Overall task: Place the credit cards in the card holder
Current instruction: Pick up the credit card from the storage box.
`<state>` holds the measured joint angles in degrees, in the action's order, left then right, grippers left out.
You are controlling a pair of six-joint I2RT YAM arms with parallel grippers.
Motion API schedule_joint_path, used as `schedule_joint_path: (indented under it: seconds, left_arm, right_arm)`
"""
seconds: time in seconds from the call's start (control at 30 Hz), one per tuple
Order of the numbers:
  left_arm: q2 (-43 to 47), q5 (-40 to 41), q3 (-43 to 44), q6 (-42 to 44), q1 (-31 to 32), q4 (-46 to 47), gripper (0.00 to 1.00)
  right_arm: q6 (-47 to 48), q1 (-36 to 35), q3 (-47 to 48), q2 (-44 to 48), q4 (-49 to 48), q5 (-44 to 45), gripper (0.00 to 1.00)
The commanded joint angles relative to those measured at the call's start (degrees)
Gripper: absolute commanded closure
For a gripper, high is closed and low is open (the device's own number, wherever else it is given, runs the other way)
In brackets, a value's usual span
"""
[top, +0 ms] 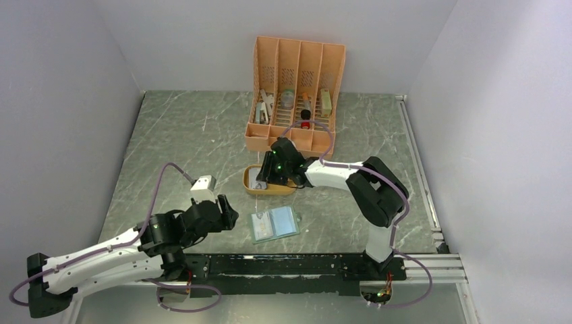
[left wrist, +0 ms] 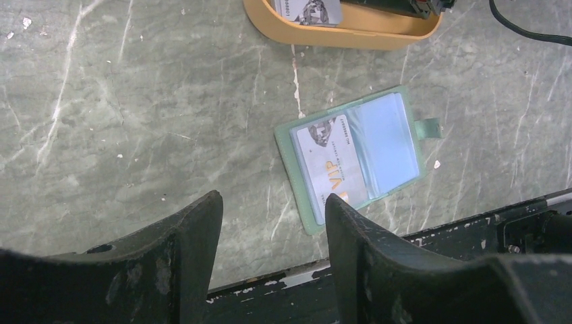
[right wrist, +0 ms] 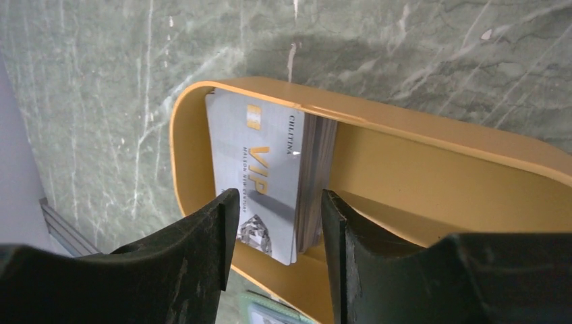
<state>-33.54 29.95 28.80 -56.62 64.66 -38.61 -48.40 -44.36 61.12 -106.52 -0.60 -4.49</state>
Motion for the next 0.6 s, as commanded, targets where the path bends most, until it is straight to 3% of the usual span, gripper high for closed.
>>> schedule_joint_path:
  seconds: [0.0,0.57]
  left_arm:
    - [-0.3,1.5,1.2,-0.3,0.3,-0.7,0.38]
    - [-1.1,1.4,0.8,-0.4,0.3,0.0,0.42]
  right_arm:
    - [1.2,0.4,1.0,-0.9,2.0,1.4,0.49]
    - [0.8,2.1,-3.7,1.6,-1.4,-0.5,0.69]
